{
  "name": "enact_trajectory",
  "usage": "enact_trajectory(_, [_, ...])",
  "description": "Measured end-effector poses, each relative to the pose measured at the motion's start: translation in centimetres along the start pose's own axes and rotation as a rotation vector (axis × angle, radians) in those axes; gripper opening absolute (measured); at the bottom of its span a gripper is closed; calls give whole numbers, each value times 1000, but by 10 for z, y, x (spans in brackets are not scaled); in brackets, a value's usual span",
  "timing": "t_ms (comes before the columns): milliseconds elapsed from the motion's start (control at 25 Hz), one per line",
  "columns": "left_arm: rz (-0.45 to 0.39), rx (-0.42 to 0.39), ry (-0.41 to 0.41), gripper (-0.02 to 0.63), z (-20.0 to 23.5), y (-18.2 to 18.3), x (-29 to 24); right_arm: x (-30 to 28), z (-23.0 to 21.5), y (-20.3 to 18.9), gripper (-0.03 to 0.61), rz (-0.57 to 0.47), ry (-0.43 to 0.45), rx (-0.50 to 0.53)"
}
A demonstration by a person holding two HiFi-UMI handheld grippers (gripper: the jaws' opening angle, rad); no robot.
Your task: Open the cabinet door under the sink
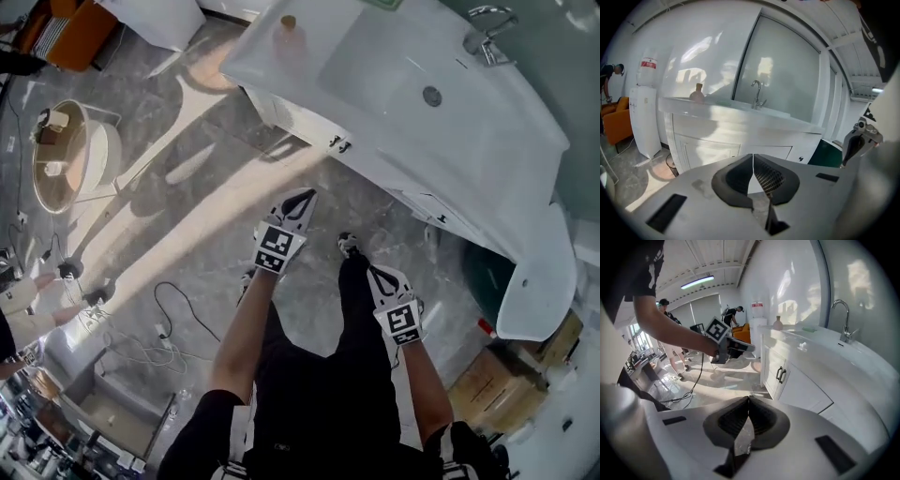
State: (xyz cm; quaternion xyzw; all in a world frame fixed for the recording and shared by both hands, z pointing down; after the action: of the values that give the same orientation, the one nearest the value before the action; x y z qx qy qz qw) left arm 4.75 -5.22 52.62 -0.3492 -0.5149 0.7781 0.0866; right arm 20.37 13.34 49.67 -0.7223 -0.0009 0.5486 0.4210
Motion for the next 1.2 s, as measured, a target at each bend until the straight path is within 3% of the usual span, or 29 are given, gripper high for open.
enact_trajectory(280, [40,36,6,17,25,-48,-78,-4,-1,-59,60,64,22,-63])
enact_trajectory(560, [29,13,51,17,66,-63,-144,-16,0,-118,60,139,3,-151])
enact_trajectory(880, [7,-33,62,19,74,-69,-182,-25,-2,-144,60,181,-5,-176])
enact_trajectory(1040, [-20,-24,56,111,69,-73,-194,-26,-2,-156,60,214,6,-193])
enact_trajectory(1200, [3,-24,96,117,75,-80,-212,-32,-1,-159,60,217,12,-187])
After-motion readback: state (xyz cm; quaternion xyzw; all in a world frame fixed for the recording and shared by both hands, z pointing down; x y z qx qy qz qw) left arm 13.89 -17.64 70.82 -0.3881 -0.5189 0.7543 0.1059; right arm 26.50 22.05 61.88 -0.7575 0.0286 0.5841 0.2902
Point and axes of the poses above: the fingertips, and each gripper's own axes: x backward along the fingers, z to its left, y out of its top, the point moved 4 cm from there along x, backward along the fingers, and after that the axes turned 3 degrees about z, right-handed, at the moved point
